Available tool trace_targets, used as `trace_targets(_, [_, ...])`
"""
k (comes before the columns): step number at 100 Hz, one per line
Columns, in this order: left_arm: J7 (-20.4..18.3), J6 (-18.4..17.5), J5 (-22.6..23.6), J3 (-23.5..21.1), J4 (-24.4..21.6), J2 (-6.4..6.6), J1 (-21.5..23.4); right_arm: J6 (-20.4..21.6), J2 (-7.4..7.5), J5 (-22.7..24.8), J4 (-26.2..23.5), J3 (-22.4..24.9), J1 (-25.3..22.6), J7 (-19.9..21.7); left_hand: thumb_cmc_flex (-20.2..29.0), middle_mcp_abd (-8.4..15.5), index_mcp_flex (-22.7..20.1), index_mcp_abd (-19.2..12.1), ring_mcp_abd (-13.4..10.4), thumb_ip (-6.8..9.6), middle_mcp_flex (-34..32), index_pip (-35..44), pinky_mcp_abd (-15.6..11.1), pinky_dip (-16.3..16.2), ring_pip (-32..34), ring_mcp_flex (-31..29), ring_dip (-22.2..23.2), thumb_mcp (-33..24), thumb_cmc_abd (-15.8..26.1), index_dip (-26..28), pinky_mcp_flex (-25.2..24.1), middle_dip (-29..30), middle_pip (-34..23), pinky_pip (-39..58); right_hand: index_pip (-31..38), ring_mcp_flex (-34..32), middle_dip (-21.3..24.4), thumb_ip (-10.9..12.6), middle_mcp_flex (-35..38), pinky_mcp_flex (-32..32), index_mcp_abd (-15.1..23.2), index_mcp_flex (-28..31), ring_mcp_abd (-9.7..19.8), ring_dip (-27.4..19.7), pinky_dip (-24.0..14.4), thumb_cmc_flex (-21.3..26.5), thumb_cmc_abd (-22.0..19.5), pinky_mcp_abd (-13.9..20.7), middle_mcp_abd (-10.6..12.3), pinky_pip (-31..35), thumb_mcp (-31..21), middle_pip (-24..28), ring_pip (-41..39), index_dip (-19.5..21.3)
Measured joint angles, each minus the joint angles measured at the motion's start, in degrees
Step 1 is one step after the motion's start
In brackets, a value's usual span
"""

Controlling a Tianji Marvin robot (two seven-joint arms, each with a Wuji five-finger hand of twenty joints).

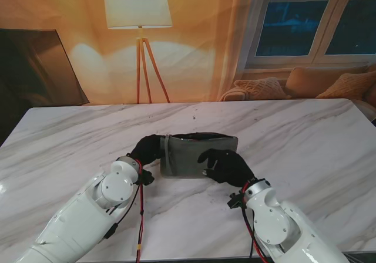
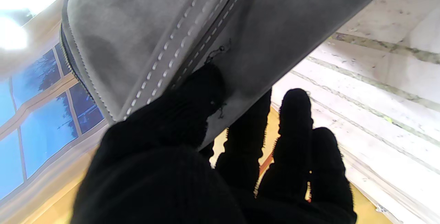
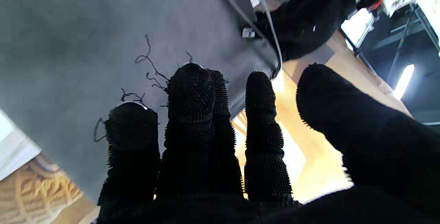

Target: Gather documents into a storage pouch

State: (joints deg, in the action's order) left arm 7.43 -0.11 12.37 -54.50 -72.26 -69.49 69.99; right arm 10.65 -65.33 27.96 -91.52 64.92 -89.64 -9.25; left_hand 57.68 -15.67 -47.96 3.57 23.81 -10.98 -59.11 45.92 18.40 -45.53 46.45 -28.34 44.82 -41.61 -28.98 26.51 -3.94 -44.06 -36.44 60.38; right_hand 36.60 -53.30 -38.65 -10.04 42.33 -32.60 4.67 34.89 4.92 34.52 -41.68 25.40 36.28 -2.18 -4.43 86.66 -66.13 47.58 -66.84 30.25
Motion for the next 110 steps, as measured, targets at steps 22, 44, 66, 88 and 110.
trace_targets(22, [-0.4, -0.9, -0.2, 0.0, -0.9, -0.02, 0.4, -2.4, 0.07, -2.6, 2.5, -4.3, 2.8, 2.1, 0.0, 0.0, 0.0, 0.0, 0.0, 0.00, 0.0, 0.0, 0.0, 0.5, 0.0, 0.0, 0.0, -0.2, 0.0, 0.0, 0.0, -0.6, -0.5, 0.3, -2.9, -0.3, -0.7, 0.0, 0.9, 0.0, 0.5, -0.3, 0.0, 0.4, -0.2, 0.0, -0.2, 0.0, 0.0, 0.6, 0.0, 0.5, -0.2, -0.8])
trace_targets(44, [0.1, -1.1, -0.6, 0.3, -1.6, -0.07, 0.6, -4.2, 0.08, -5.7, 4.9, -7.5, 5.4, 6.3, 0.0, 0.0, 0.0, 0.0, 0.0, 0.00, 0.0, 0.0, 0.0, 0.5, 0.0, 0.0, 0.0, -0.2, 0.0, 0.0, -0.1, -0.7, -0.7, 0.3, -6.0, 0.0, -0.8, 0.5, 0.5, 0.1, 3.2, -6.6, -0.6, 0.5, -0.2, 0.0, -2.2, -0.6, 0.0, 0.7, 0.0, 0.5, -0.7, -2.3])
trace_targets(66, [-0.2, -1.4, -0.8, 0.8, -1.9, -0.09, 0.5, -5.5, -0.07, -7.6, 7.1, -10.4, 7.9, 7.3, 0.0, 0.0, 0.0, 0.0, 0.0, 0.00, 0.0, 0.0, 0.0, 0.6, 0.0, 0.0, 0.0, -0.2, 0.0, 0.0, -0.1, -0.7, -0.7, 0.3, -9.5, 0.1, -1.3, 0.5, 0.3, 0.6, 4.7, -13.3, -1.2, 0.5, -0.7, 0.1, -2.8, -0.6, 0.2, 0.9, 0.0, 0.4, -0.8, -3.7])
trace_targets(88, [-0.5, -1.8, -0.6, 0.7, -2.3, -0.08, 0.7, -7.4, -0.85, -8.9, 9.2, -12.1, 9.7, 6.6, 0.0, 0.0, 0.0, 0.0, 0.0, 0.00, 0.0, 0.0, 0.0, 0.6, 0.0, 0.0, 0.0, -0.2, 0.0, 0.0, -0.1, -0.7, -0.7, 0.3, -9.9, 0.1, -1.4, 0.5, 0.2, 0.9, 4.7, -15.5, -1.2, 1.1, -0.9, 0.1, -3.4, -0.7, 0.6, 1.1, 0.0, 0.4, -0.8, -4.7])
trace_targets(110, [-0.4, -2.0, -0.7, 0.7, -2.5, -0.08, 0.9, -8.4, -1.42, -10.1, 11.2, -14.7, 11.7, 6.6, 0.0, 0.0, 0.0, 0.0, 0.0, 0.00, 0.0, 0.0, 0.0, 0.6, 0.0, 0.0, 0.0, -0.2, 0.0, 0.3, -0.1, -0.9, -0.7, 0.3, -9.6, 0.1, -1.5, 0.5, 0.2, 1.3, 4.8, -16.1, -1.3, 1.1, -1.0, 0.1, -3.4, -0.7, 0.7, 1.1, 0.6, 0.4, -0.8, -4.9])
